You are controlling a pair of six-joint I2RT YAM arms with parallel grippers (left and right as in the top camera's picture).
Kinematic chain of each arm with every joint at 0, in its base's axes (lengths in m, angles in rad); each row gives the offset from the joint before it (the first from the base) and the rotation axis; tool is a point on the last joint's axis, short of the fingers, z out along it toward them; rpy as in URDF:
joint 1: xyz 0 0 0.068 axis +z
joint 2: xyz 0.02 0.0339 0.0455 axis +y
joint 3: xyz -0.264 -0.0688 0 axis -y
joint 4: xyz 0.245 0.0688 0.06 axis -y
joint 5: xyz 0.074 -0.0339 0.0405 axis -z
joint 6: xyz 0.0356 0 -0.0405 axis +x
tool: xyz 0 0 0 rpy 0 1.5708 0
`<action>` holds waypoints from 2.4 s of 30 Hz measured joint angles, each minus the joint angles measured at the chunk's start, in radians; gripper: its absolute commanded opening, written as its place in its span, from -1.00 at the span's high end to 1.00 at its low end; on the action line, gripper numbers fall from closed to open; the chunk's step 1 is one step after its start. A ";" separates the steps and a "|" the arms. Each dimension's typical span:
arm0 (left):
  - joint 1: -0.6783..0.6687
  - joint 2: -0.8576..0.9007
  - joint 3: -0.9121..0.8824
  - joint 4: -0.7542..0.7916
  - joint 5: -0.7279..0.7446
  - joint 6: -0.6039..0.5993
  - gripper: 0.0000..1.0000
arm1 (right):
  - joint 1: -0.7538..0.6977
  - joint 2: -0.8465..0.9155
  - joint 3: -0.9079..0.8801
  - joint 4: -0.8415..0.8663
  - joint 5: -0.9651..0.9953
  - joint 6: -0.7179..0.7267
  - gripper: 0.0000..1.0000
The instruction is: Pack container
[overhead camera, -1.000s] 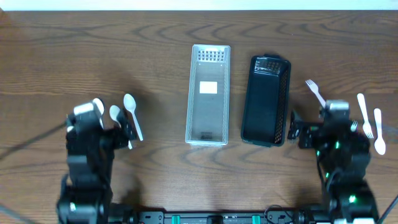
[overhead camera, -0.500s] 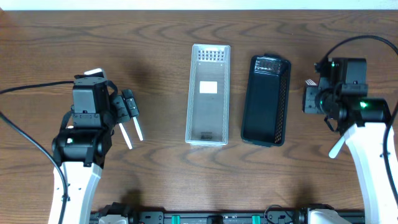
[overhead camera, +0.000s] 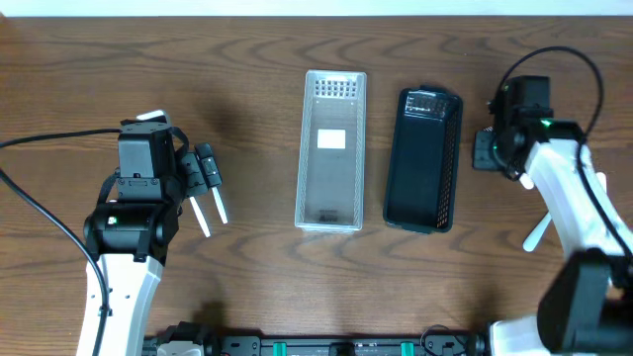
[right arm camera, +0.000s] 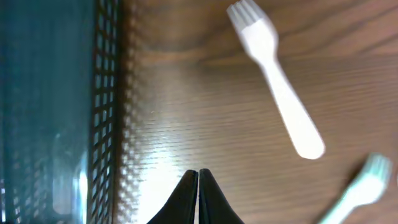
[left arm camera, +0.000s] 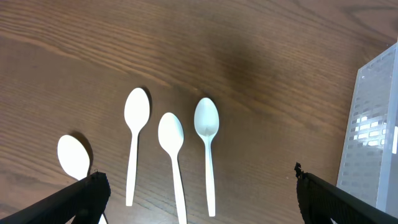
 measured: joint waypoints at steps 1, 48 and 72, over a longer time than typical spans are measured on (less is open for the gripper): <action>0.000 0.000 0.000 0.000 0.000 0.000 -0.96 | 0.000 0.021 0.000 0.005 -0.012 0.000 0.86; 0.000 0.000 0.000 -0.014 0.000 0.000 -0.96 | 0.000 0.071 0.000 -0.048 -0.450 -0.015 0.70; 0.000 0.000 0.000 -0.016 0.000 0.000 -0.96 | 0.077 0.071 0.000 0.080 -0.527 -0.021 0.46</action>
